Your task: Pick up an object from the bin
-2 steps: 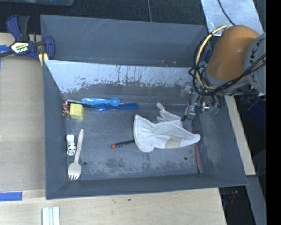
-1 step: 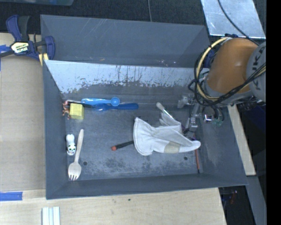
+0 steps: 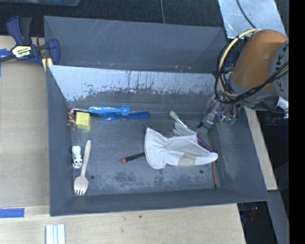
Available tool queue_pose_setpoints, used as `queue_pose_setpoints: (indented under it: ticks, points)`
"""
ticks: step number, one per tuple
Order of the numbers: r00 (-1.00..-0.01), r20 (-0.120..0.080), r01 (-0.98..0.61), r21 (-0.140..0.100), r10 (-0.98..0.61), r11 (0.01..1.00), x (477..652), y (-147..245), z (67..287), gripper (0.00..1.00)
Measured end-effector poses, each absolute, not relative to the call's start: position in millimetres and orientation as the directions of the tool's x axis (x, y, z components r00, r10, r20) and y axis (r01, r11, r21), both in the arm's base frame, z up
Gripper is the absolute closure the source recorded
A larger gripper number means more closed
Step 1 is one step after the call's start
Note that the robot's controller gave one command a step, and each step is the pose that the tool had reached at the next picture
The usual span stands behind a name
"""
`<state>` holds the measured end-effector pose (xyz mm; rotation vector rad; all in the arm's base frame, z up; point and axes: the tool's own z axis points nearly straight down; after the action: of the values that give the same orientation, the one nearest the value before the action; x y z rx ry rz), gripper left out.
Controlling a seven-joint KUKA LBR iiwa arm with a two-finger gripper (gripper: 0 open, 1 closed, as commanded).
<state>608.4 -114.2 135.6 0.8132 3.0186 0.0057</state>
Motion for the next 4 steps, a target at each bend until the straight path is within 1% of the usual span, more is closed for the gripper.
queue_pose_setpoints:
  ticks: [1,2,3,4]
  points:
    - [-0.943,-0.009,0.331,0.003,0.331,0.943,600.2,-97.8,121.7,0.0]
    - [-0.876,-0.017,0.483,0.007,0.483,0.876,600.9,-92.5,125.1,0.0]
    - [-0.972,-0.015,0.235,0.002,0.235,0.972,605.1,-94.7,134.8,0.0]
    - [-0.859,-0.02,0.511,0.009,0.511,0.859,600.2,-90.3,149.5,0.0]
